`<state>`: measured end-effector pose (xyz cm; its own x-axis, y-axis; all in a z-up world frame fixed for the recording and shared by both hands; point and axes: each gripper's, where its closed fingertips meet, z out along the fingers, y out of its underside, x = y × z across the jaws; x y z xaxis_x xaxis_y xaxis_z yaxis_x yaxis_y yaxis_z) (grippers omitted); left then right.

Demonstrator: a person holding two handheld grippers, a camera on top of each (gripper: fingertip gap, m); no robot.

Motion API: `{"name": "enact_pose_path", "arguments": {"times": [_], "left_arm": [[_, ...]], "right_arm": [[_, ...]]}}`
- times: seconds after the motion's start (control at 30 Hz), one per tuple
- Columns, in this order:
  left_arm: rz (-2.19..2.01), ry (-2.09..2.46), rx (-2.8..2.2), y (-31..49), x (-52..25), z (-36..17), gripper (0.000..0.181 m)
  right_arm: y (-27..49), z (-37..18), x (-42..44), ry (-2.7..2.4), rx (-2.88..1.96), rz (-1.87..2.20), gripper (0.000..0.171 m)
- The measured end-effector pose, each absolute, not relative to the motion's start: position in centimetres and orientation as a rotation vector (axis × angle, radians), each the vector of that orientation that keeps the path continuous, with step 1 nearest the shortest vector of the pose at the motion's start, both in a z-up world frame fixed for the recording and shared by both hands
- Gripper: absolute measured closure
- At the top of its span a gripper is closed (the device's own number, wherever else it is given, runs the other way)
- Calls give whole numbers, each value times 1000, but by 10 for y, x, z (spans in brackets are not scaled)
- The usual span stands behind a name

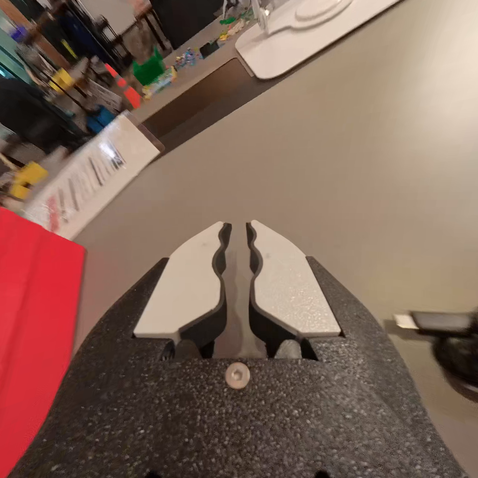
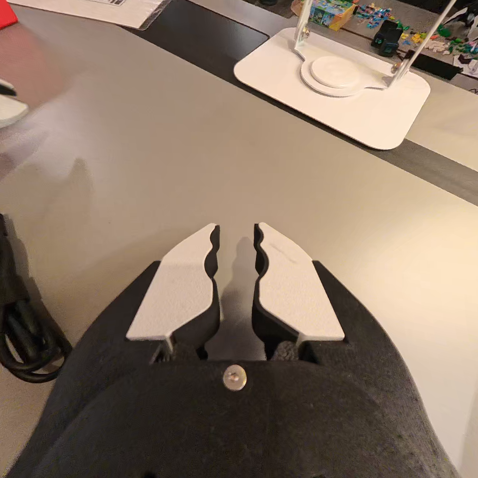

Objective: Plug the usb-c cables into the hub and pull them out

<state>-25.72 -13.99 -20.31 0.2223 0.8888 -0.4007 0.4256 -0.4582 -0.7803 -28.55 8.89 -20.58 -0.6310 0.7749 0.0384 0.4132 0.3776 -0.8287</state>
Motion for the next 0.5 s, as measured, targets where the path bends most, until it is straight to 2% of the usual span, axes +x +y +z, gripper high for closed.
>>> {"name": "enact_pose_path", "arguments": {"times": [0.1, 0.27, 0.5], "left_arm": [[1420, -1058, -2050, -145, -284, -199, 179], [1266, -959, -2003, -128, -312, -193, 181], [879, -963, -1966, -115, -309, -196, 165]], "right_arm": [[86, -205, -282, -2237, -998, 1169, 147], [87, -208, -283, -2257, -1035, 1175, 147], [87, -212, -283, -2301, -1097, 1212, 147]]}}
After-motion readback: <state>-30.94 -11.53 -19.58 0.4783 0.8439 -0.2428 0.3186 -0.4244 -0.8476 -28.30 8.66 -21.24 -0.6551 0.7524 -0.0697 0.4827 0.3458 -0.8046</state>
